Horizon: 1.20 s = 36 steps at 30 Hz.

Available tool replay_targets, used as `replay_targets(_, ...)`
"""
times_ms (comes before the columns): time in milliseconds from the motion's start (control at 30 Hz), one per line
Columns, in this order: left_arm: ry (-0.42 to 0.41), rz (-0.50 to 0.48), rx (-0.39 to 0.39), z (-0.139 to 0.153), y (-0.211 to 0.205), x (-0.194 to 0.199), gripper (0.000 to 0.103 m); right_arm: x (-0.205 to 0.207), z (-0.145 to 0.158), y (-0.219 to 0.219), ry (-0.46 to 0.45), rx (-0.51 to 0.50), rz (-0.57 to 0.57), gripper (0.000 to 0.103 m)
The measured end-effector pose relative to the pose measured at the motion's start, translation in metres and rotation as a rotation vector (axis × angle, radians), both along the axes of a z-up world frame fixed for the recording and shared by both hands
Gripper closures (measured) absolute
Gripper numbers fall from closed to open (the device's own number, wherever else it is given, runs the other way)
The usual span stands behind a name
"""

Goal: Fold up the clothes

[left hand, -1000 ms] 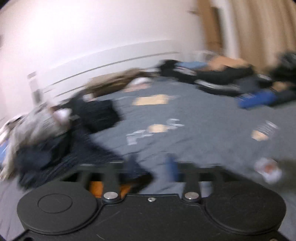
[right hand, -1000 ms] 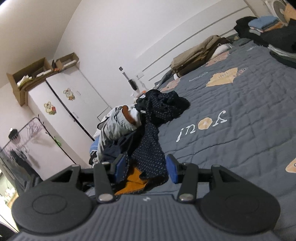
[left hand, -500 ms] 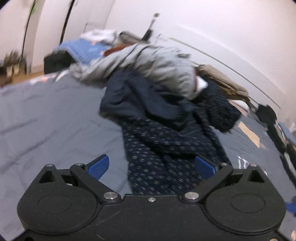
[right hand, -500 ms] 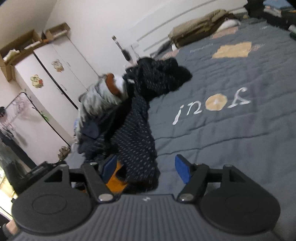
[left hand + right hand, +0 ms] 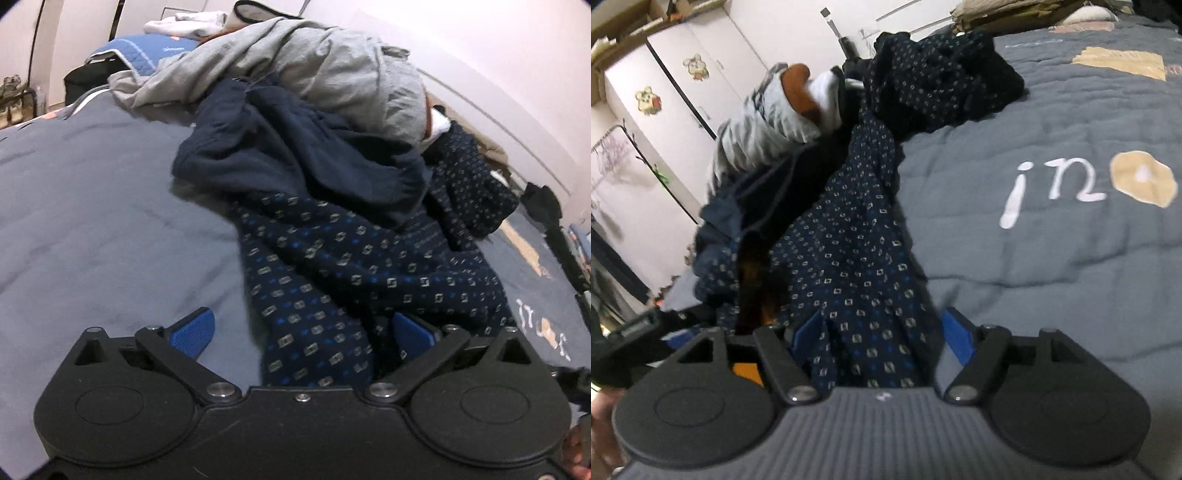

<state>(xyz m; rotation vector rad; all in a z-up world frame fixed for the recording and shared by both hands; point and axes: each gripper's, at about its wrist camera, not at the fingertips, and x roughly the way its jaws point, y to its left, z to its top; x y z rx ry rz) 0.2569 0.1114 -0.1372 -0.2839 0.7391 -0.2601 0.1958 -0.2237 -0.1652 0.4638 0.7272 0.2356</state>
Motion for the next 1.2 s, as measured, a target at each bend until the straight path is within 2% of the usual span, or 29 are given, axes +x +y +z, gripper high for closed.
replay_targets(33,-0.007,-0.012,-0.004,-0.001,-0.004,0.002,0.008,0.002,-0.001,0.004,-0.008,0.008,0.001,0.032)
replay_targets(67,-0.013,-0.027,-0.015,-0.001,-0.007,0.002,0.035,0.004,-0.001,0.007,-0.013,0.023,0.003,0.053)
replay_targets(100,-0.019,-0.045,-0.021,0.001,-0.009,0.0,0.053,0.005,-0.002,0.009,-0.001,0.062,0.005,0.077)
replay_targets(133,-0.026,-0.063,-0.026,0.004,-0.011,-0.003,0.076,0.006,-0.003,0.011,0.022,0.099,0.005,0.097)
replay_targets(167,-0.033,-0.082,-0.031,0.006,-0.013,-0.006,0.087,0.004,-0.002,0.016,0.024,0.125,0.006,0.097)
replay_targets(267,-0.053,-0.138,-0.046,0.015,-0.02,-0.015,0.091,-0.011,0.013,0.032,-0.043,0.153,0.039,0.097)
replay_targets(433,-0.122,-0.212,-0.051,0.032,-0.023,-0.04,0.094,-0.048,0.055,0.028,-0.163,0.234,0.007,0.098)
replay_targets(633,-0.236,-0.378,-0.054,0.081,-0.045,-0.1,0.098,-0.096,0.101,0.011,-0.227,0.29,-0.019,0.098)
replay_targets(667,-0.249,-0.378,-0.04,0.088,-0.047,-0.108,0.098,-0.105,0.108,0.006,-0.235,0.315,-0.023,0.098)
replay_targets(733,-0.239,-0.369,-0.077,0.094,-0.041,-0.114,0.098,-0.117,0.12,0.0,-0.252,0.351,-0.026,0.099)
replay_targets(867,-0.233,-0.342,-0.099,0.104,-0.031,-0.127,0.098,-0.139,0.14,0.0,-0.267,0.403,-0.008,0.1)
replay_targets(1000,-0.257,-0.328,-0.13,0.121,-0.021,-0.147,0.098,-0.166,0.157,0.006,-0.299,0.424,0.022,0.101)
replay_targets(1200,-0.249,-0.322,-0.144,0.132,0.001,-0.172,0.098,-0.198,0.162,-0.001,-0.28,0.443,0.002,0.101)
